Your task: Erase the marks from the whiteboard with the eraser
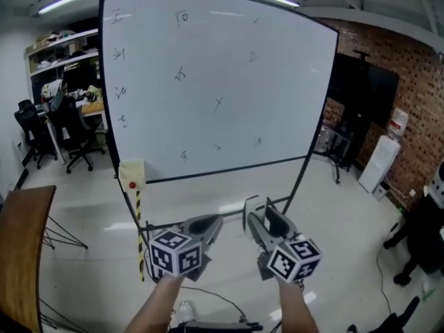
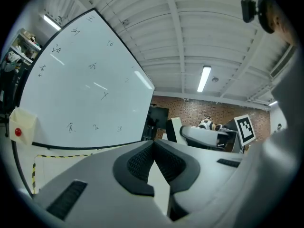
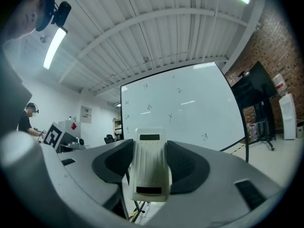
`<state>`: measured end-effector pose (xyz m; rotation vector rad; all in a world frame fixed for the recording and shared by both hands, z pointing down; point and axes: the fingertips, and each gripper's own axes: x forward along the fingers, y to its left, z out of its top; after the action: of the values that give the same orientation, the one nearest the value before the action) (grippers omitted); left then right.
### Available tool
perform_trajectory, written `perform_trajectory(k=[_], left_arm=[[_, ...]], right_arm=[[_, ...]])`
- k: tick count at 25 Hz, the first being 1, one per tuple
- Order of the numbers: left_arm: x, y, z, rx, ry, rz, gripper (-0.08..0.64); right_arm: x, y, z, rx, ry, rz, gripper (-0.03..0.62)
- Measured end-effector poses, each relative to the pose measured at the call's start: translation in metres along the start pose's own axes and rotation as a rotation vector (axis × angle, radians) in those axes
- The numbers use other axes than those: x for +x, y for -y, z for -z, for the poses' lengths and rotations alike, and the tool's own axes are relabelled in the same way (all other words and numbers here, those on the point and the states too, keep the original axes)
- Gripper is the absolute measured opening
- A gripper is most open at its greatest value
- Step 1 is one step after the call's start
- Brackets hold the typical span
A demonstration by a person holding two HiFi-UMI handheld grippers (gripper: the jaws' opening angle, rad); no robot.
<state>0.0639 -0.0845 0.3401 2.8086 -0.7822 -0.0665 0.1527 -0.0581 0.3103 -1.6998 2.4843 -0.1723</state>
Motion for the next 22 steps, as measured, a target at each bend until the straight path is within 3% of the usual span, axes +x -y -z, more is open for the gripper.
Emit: perform_trajectory(k=[11, 16, 22], left_arm=[[0.055, -0.176, -0.053, 0.009, -0.021, 0.010, 0.003], [0.088, -0.216, -0.062, -0.028, -0.009, 0.046, 0.003], [0.130, -0.235, -0.060, -0.032, -0.010, 0.047, 0.003]], right_arm=[[0.190, 0.018, -0.013, 0.020, 0.049, 0.022, 0.225], [0.230, 0.039, -0.013, 0.008, 0.013, 0.072, 0.225], [0.266, 0.074, -0.012, -0.013, -0.015, 0.062, 0.225]])
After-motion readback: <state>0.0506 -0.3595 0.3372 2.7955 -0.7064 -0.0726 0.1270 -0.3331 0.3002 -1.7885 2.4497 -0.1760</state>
